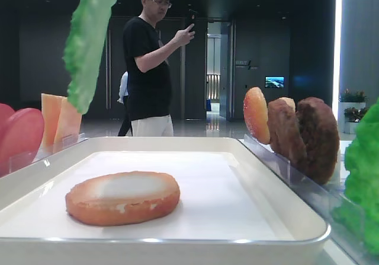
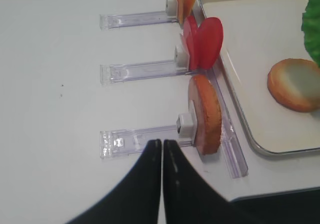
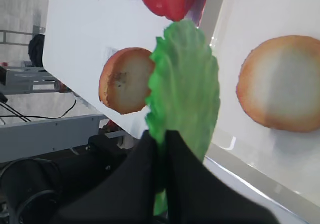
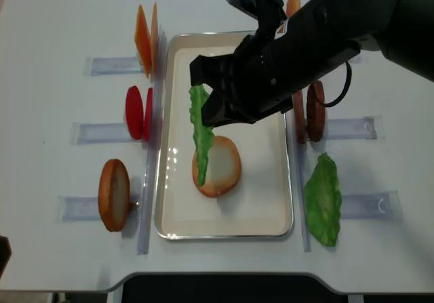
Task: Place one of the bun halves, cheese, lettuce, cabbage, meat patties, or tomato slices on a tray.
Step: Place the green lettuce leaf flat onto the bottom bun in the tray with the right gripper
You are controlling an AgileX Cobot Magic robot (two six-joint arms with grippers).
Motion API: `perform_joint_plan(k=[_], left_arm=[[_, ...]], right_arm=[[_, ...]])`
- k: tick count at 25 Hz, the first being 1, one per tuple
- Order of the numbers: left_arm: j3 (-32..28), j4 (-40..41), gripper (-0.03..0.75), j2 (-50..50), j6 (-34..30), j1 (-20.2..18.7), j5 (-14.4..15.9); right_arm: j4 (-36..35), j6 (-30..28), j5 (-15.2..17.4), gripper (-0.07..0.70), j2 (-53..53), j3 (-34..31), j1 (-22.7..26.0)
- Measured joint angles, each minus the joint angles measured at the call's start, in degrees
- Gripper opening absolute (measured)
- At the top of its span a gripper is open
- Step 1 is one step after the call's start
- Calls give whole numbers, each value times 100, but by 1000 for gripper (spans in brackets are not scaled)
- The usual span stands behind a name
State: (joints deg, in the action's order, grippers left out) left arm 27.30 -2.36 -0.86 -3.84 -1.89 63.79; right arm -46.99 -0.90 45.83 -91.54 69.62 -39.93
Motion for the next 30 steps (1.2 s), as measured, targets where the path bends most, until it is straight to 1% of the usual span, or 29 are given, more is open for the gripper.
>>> perform_joint_plan(k=[9, 17, 22, 24, 30], left_arm=[[0, 0, 0, 0, 0, 0, 0], [0, 0, 0, 0, 0, 0, 0], [0, 0, 0, 0, 0, 0, 0], [0, 0, 0, 0, 0, 0, 0], [0, 0, 0, 0, 0, 0, 0]], right_arm=[[-740, -836, -98, 14, -561, 0, 0], [-1060, -1195, -189, 14, -971, 0, 0], [-1169, -1301, -236, 14, -1166, 0, 0], [-1240, -1387, -322, 14, -1233, 0, 0], [-1263, -1502, -322, 14, -1267, 0, 53]])
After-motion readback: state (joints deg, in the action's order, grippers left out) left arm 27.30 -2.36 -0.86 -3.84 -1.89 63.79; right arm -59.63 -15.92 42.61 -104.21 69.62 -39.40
